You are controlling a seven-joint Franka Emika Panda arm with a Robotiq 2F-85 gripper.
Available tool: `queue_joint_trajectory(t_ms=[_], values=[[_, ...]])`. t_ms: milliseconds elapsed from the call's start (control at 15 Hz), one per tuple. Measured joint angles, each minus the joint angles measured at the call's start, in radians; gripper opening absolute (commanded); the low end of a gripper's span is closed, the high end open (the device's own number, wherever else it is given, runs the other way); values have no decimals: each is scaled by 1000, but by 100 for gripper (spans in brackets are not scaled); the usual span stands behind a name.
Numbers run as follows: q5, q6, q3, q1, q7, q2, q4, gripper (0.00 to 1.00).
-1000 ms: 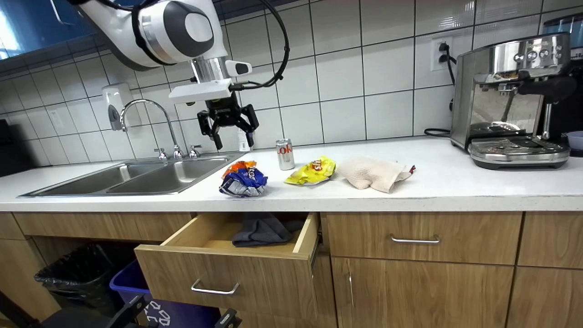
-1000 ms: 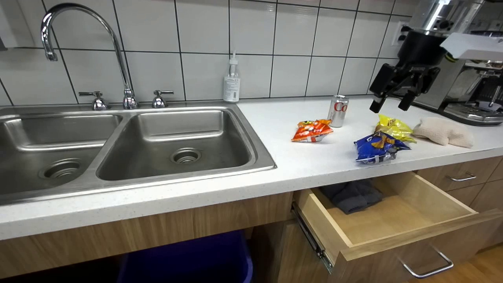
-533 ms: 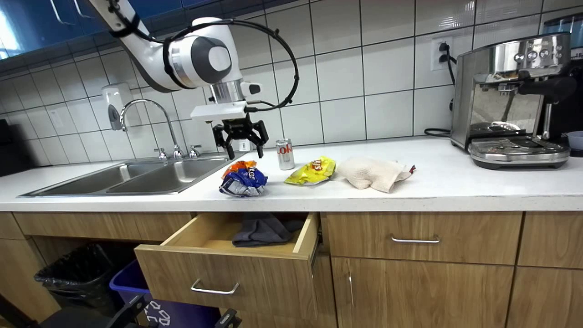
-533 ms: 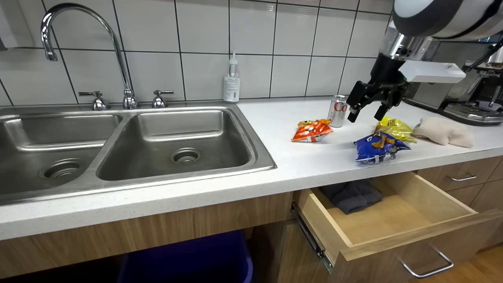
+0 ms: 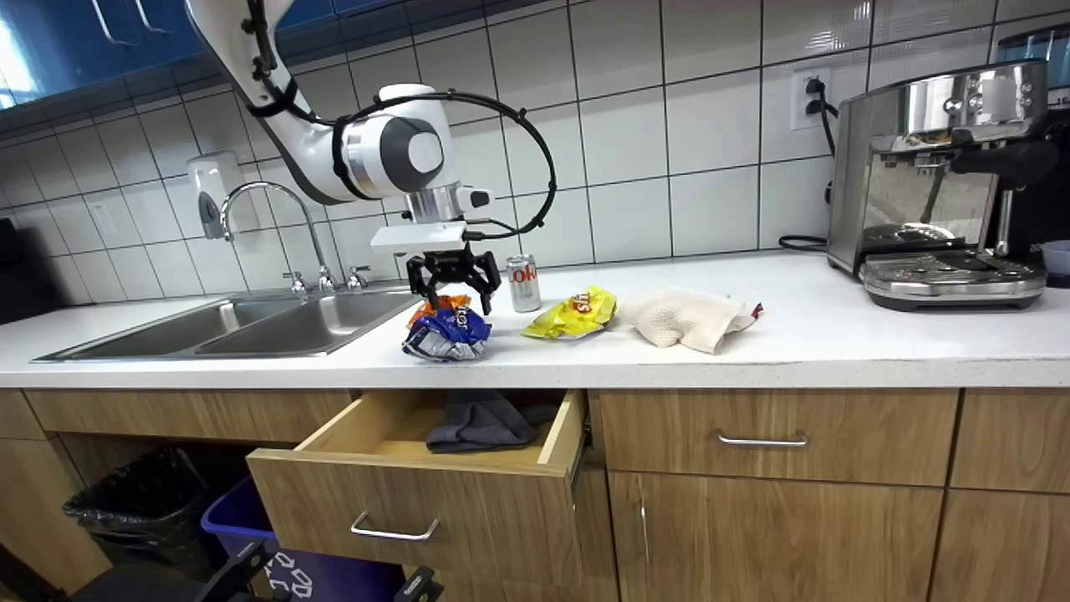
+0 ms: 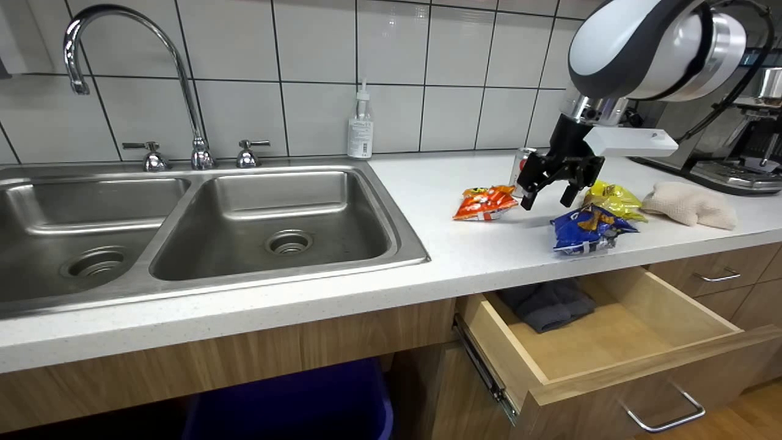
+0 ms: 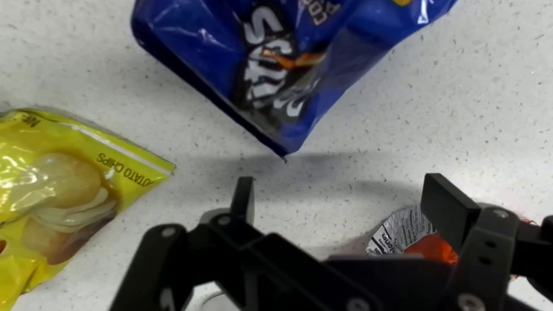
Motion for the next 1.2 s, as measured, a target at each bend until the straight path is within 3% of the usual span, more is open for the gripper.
queue_joint_trajectory(t_ms=[467, 1200], values=[[-1, 0, -6, -15, 0, -17, -26, 100], [-5, -1, -5, -29, -6, -179, -233, 100]])
